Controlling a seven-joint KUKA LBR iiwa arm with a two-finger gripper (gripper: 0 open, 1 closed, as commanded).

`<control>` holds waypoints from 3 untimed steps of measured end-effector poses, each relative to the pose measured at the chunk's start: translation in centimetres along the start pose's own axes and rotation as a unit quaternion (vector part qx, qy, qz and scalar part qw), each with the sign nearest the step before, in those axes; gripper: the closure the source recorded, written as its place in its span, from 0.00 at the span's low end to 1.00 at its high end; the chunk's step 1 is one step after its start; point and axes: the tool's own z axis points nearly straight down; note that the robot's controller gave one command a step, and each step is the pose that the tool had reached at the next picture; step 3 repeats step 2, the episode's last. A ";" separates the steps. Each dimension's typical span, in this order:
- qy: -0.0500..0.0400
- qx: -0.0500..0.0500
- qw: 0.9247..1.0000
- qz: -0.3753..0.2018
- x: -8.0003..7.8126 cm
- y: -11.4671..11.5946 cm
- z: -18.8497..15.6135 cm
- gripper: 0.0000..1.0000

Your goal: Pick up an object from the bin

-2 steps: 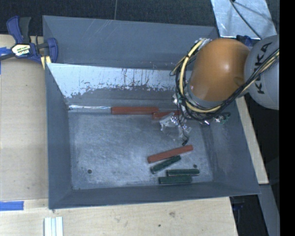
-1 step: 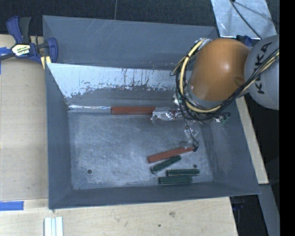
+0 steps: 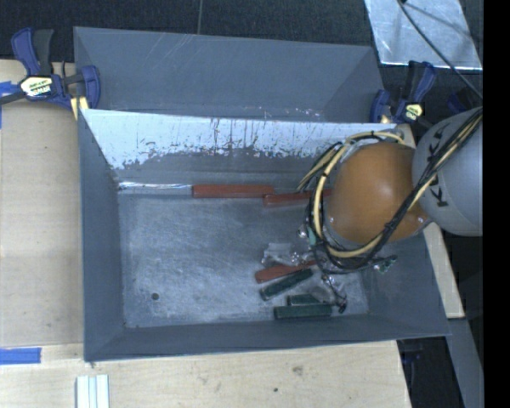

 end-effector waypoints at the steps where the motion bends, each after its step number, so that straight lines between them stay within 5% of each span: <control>1: -0.001 0.003 1.000 0.000 -0.3 -0.3 -0.7 1.00; 2: -0.003 0.002 1.000 0.026 0.9 -6.0 -15.4 1.00; 3: -0.003 0.002 1.000 0.026 0.9 -6.0 -15.4 1.00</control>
Offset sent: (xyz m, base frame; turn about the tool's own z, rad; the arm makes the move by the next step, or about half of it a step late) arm 0.0000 0.0000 0.0000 0.0000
